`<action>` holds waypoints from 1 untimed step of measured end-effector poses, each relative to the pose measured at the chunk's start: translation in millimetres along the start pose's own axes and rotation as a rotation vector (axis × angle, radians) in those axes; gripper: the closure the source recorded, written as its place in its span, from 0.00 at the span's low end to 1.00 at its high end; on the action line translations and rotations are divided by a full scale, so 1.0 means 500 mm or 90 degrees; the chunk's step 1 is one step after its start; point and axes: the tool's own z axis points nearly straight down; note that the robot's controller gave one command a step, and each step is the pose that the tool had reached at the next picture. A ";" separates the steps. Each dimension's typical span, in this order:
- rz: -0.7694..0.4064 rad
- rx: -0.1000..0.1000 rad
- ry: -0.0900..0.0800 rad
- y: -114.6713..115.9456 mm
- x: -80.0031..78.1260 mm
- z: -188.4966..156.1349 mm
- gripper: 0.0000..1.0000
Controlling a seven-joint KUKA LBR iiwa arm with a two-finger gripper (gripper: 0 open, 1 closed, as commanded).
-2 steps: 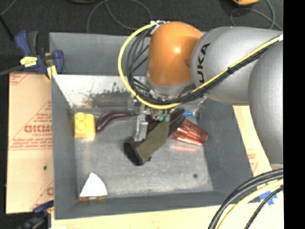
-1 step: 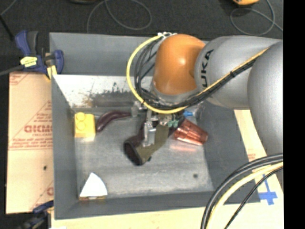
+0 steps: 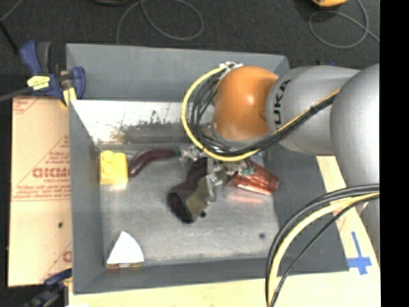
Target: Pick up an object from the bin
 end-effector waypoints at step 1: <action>-0.059 -0.001 0.000 -0.028 0.000 0.025 0.00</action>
Offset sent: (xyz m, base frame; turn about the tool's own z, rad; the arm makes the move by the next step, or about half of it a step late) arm 0.0000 0.0000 0.0000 0.0000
